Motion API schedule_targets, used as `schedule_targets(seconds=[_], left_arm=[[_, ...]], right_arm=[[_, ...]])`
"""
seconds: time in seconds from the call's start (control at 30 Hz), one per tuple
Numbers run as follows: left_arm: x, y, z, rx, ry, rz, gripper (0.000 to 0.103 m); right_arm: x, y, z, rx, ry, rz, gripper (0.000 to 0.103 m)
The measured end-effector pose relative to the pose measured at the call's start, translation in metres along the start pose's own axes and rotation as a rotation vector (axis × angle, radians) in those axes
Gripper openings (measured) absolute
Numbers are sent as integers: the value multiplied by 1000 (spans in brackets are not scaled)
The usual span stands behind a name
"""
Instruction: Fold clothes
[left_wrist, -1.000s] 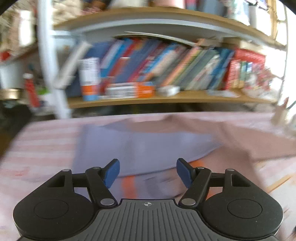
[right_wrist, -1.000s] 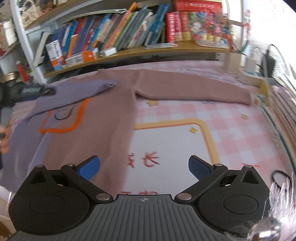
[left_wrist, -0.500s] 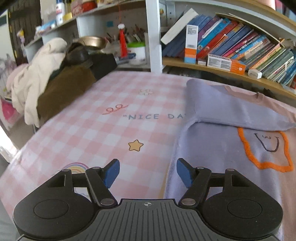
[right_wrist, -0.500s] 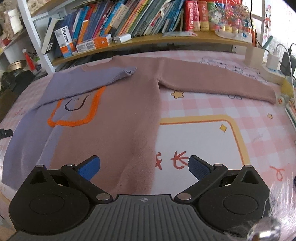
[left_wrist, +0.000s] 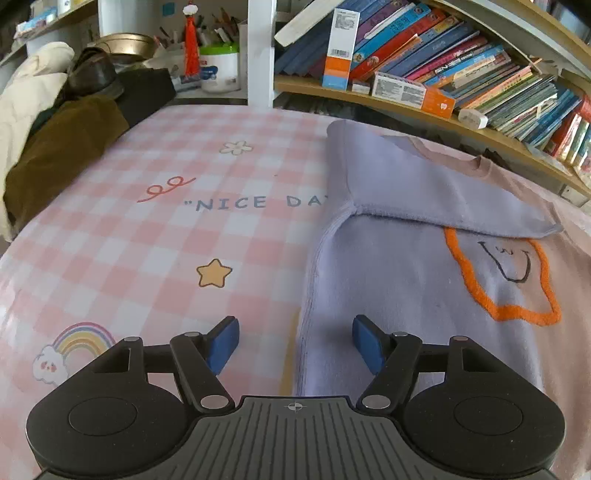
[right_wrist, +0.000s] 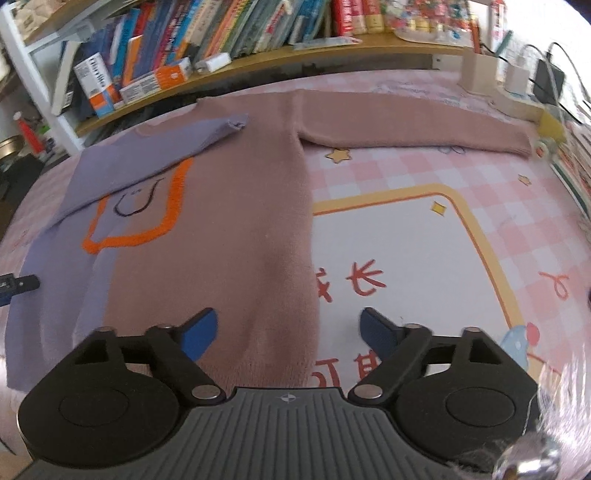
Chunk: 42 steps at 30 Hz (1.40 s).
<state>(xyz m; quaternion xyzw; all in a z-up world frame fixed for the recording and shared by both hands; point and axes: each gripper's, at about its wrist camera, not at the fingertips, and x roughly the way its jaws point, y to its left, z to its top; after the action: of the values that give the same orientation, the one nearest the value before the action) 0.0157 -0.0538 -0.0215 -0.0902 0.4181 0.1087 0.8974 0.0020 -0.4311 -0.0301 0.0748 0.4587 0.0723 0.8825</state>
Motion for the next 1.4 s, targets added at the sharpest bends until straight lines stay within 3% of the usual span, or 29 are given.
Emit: schedule_targets(seconds=[0.1, 0.17, 0.27, 0.4, 0.8, 0.93, 1.03, 1.1, 1.13, 1.2, 1.27, 1.33, 1.4], left_arm=[[0, 0, 2, 10, -7, -32, 54], [0, 0, 4, 7, -10, -44, 29], [1, 2, 6, -13, 0, -101, 5], [0, 10, 7, -35, -2, -129, 4], [-1, 41, 11, -65, -10, -112, 5], [-1, 43, 11, -43, -8, -118, 7], [-3, 44, 11, -25, -17, -110, 10], [-7, 43, 12, -11, -28, -109, 11], [-9, 43, 12, -4, -36, -107, 14], [-15, 42, 13, 12, -56, -95, 27], [-22, 40, 14, 30, -77, -83, 56], [-31, 37, 13, 52, -106, -92, 71], [-40, 34, 12, 76, -126, -105, 76]], right_arm=[[0, -1, -2, 22, -5, -25, 55], [0, 1, -2, 22, -8, -24, 45], [1, 5, -2, 16, -10, -15, 29], [2, 11, -2, 9, -7, -11, 19], [5, 39, -3, -31, -3, 9, 19], [4, 42, -4, -21, -11, -8, 19], [0, 45, -6, -16, -28, -27, 27], [-5, 46, -7, -12, -44, -35, 42], [-8, 47, -8, -12, -53, -39, 45], [-13, 49, -10, -10, -71, -49, 53], [-19, 52, -12, -4, -88, -62, 64], [-26, 54, -15, 1, -105, -75, 70], [-32, 57, -17, 7, -122, -88, 74]])
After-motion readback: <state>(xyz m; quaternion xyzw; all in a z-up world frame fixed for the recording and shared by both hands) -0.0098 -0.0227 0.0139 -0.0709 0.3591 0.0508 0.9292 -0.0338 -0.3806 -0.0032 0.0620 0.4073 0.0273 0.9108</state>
